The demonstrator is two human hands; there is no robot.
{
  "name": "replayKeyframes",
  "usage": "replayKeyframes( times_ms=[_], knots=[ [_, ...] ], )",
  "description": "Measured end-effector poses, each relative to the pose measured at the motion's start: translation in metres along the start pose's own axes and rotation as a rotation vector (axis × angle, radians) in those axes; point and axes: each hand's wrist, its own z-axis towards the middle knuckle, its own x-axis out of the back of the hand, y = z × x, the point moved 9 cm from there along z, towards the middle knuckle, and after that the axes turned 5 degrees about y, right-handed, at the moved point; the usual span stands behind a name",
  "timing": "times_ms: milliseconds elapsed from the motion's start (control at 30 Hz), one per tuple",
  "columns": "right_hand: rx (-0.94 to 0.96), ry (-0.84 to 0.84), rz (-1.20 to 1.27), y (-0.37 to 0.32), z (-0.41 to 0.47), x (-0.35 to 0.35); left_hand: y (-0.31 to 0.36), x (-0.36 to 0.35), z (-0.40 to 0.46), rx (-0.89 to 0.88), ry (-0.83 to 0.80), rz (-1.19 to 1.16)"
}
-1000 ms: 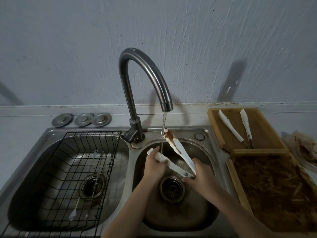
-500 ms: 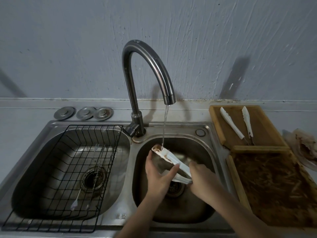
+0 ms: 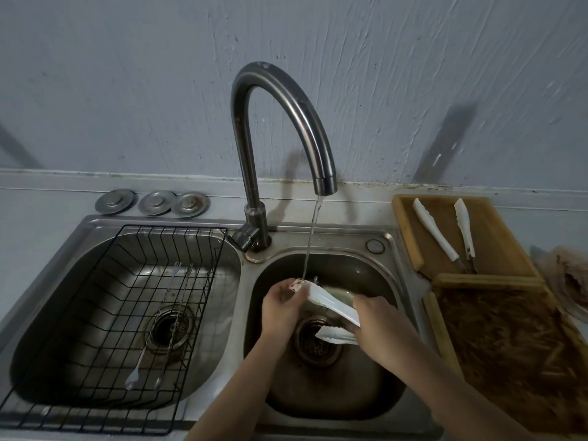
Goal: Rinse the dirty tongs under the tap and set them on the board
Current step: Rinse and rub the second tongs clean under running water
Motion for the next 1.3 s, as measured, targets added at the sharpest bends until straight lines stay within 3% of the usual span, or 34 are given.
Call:
replayKeyframes(
  times_ms=[100, 233, 400, 567, 767, 900, 1067, 1167, 1300],
  knots=[
    [0.006, 0.010, 0.007, 0.000, 0.005, 0.003, -0.027, -0.016, 0.013, 0.048, -0.072, 0.095],
    [0.029, 0.034, -0.006, -0.002, 0.009, 0.010, -0.001, -0.010, 0.009, -0.008, -0.068, 0.068],
    [0.063, 0.042, -0.076, -0.004, 0.009, 0.014, 0.006, 0.010, 0.012, 0.023, 0.068, -0.043],
    [0.089, 0.076, -0.114, -0.001, 0.013, 0.018, 0.013, -0.004, 0.002, 0.000, -0.048, 0.000],
    [0.125, 0.095, -0.154, -0.003, 0.002, 0.024, 0.023, 0.021, 0.010, -0.039, 0.125, 0.099],
    [0.085, 0.139, -0.138, 0.004, 0.002, 0.027, 0.029, 0.005, -0.004, -0.070, -0.014, 0.063],
    [0.051, 0.162, -0.119, 0.011, -0.001, 0.029, 0.025, 0.003, 0.007, 0.105, -0.110, 0.213],
    [0.029, 0.169, -0.104, 0.014, -0.001, 0.029, 0.033, 0.002, 0.008, 0.062, -0.149, 0.291],
    [0.002, 0.156, -0.042, 0.021, -0.004, 0.037, 0.036, -0.015, -0.012, -0.048, -0.407, 0.288]
  ],
)
